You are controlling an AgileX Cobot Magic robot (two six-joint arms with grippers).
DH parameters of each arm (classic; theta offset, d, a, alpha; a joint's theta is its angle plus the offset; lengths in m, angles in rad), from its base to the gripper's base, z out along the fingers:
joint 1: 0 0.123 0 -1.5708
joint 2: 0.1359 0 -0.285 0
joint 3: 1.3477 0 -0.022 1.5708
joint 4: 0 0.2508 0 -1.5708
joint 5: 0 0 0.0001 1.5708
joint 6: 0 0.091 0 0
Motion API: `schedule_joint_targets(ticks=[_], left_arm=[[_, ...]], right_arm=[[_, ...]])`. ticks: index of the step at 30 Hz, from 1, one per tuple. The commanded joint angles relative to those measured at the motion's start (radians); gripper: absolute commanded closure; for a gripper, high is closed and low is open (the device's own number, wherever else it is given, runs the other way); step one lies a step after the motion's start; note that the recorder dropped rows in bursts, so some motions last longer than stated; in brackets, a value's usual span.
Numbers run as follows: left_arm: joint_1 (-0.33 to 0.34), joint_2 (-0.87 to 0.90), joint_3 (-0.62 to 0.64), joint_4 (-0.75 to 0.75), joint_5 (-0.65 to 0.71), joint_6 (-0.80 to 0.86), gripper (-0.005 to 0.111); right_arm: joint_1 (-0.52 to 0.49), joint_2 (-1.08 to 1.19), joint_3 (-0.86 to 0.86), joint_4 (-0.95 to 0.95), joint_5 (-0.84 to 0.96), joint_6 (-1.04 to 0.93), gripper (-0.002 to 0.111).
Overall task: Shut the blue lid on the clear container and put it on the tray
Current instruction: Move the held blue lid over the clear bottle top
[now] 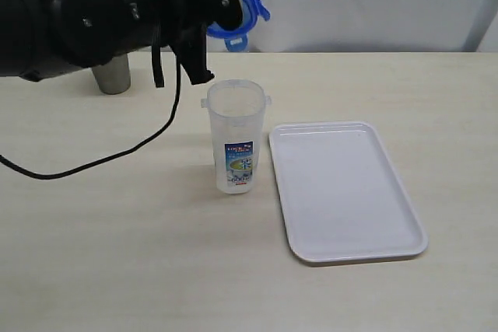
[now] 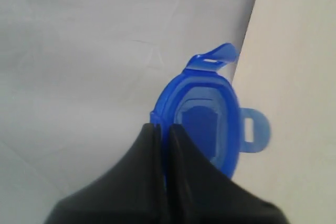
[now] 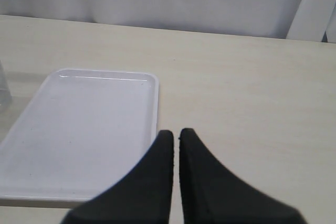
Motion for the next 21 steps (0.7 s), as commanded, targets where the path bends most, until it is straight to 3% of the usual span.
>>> schedule_joint_targets(ticks=[1,3,6,21], left_arm=[[-0.069,-0.006,0.018,-0.23,-0.216,0.244,0.107],[-0.129,-0.004,0.029,-0.455,-0.344,0.524,0.107],[-0.178,0.001,0.066,-0.484,-0.464,0.535,0.107],[-0.206,0.001,0.135,-0.583,-0.427,0.533,0.107]], right_arm=[[0.003,-0.005,0.003,0.0,-0.004,-0.003,0.104],[0.003,-0.005,0.003,0.0,-0.004,-0.003,0.104],[0.003,-0.005,0.003,0.0,-0.004,-0.003,0.104],[0.003,-0.005,0.003,0.0,-0.004,-0.003,0.104]])
